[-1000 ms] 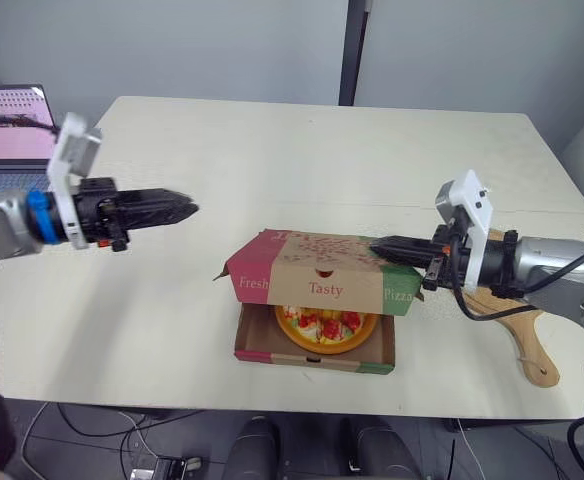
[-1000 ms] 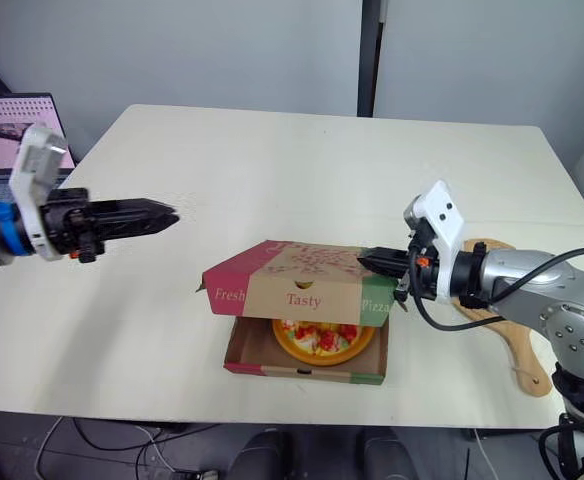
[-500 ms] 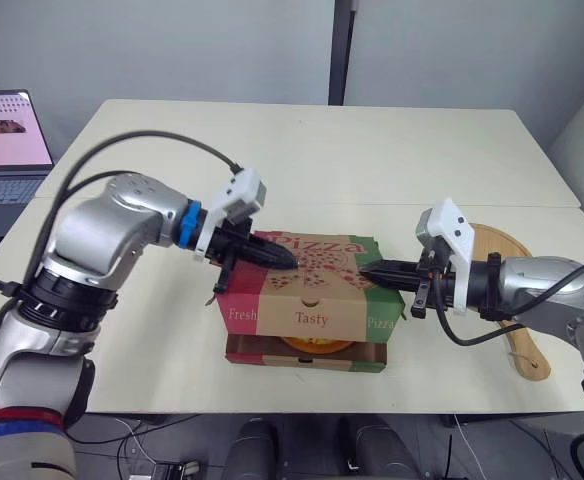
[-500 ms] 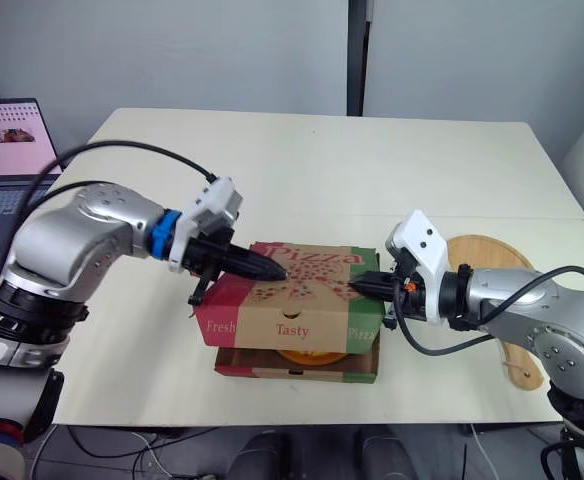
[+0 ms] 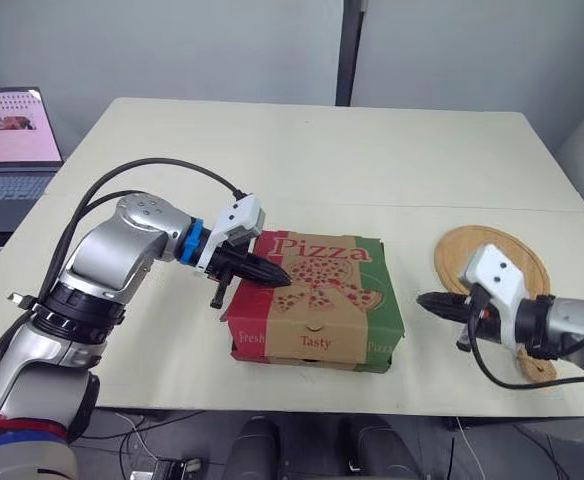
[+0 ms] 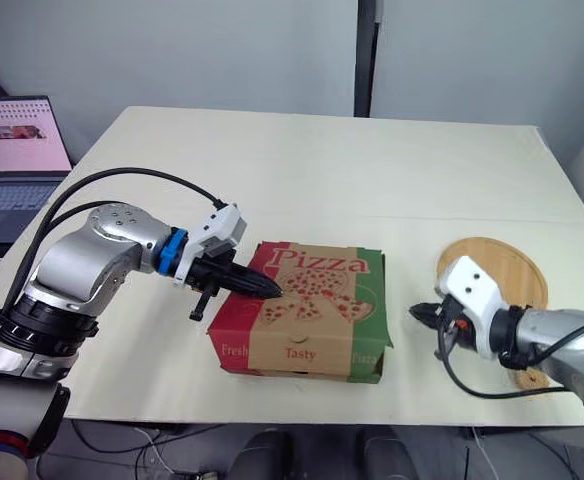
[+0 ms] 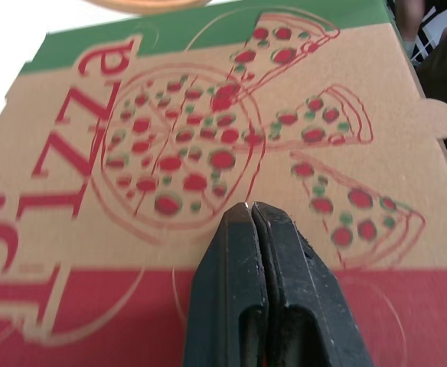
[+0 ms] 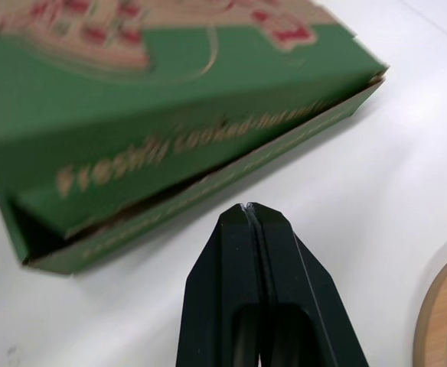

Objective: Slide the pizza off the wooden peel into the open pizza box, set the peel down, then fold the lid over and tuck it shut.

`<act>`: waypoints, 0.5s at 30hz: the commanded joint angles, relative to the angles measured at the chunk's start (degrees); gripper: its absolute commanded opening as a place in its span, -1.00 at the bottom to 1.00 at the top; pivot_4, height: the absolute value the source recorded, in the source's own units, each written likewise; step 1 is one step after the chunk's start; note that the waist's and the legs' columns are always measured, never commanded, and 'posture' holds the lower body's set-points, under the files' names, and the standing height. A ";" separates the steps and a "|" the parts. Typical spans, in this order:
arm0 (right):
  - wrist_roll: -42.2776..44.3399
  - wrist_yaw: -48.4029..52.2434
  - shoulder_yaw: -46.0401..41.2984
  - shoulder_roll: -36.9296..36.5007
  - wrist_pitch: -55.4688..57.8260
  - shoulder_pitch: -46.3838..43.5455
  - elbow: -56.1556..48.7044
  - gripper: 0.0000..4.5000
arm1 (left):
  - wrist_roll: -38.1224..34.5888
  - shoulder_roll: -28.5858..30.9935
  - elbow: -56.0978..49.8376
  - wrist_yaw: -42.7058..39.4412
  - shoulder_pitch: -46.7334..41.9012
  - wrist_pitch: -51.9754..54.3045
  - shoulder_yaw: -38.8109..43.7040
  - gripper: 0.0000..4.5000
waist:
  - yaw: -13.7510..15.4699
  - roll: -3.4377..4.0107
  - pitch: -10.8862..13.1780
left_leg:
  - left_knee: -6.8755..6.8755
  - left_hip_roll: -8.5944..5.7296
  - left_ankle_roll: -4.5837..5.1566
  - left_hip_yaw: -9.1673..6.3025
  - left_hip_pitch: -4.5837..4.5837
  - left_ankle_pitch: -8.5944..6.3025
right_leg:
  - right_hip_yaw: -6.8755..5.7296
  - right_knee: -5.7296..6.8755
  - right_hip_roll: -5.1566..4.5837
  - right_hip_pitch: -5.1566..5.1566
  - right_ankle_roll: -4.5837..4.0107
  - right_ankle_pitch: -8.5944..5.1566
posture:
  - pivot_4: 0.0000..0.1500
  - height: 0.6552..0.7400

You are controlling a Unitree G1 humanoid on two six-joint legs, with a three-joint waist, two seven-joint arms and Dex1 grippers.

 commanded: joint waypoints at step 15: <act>5.94 -0.67 1.94 9.41 2.06 -2.60 -3.91 -1.00 | 1.00 -1.47 -2.15 0.82 0.09 -0.07 1.07 -0.99 | -0.07 0.00 0.00 | 0.02 0.01 0.00 -0.03 0.01 0.00 | 0.01 0.04 0.03 0.02 0.01 0.02 | 1.00 0.87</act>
